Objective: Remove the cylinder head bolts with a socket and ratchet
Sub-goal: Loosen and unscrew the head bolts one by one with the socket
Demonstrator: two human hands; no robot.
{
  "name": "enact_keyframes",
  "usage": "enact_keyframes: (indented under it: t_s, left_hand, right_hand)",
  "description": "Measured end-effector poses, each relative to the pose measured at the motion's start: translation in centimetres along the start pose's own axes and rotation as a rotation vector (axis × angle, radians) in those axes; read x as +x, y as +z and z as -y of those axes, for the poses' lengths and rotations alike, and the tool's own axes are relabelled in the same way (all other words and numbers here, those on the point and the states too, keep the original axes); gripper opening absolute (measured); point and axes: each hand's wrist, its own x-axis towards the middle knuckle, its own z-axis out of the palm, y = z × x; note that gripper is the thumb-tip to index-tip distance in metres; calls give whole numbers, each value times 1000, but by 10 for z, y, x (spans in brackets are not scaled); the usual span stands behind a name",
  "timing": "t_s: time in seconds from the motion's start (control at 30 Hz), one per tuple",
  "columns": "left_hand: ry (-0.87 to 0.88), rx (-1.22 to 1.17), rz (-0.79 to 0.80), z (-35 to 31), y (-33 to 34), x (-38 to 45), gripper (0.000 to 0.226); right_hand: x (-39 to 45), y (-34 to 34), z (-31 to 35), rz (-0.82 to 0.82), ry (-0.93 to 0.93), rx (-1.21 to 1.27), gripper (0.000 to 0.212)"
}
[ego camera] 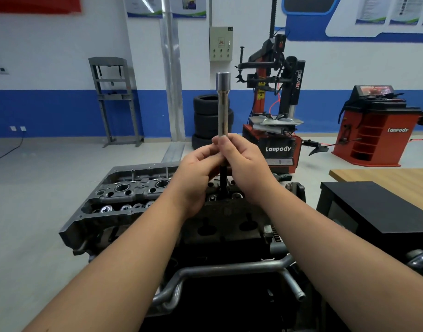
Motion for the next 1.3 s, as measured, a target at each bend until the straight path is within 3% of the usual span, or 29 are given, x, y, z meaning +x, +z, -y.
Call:
enact_keyframes:
  t_s: [0.2,0.3,0.5,0.67,0.83,0.97,1.17,1.3]
  left_hand:
    - [21,24,-68,2,1,1,19]
    - [55,46,-122,5,0,1,26]
    - [35,3,-49,3,-3,1,19]
    - [20,16,-86,2,-1,1,15]
    - [49,57,-123,2,1,-2,39]
    - [29,35,-60,2,-2,0,18]
    - [-9,33,-96,2,-1,1,18]
    - [11,53,-136,1,1,0,33]
  right_hand:
    - [-2,2,5,44,-22,-23,12]
    - [-4,0,3,26,-54,-52,19]
    - [-2,-1,0,1,-44,-84,17]
    - [-3,0,3,13,-35,-41,15]
    - [-4,-1,3,-8,-61,-67,14]
    - [-3,-3,2,-18,-29,-85,16]
    - [-4,0,4,3,-32,-44,15]
    - [-2,-1,0,-11,-43,-61,13]
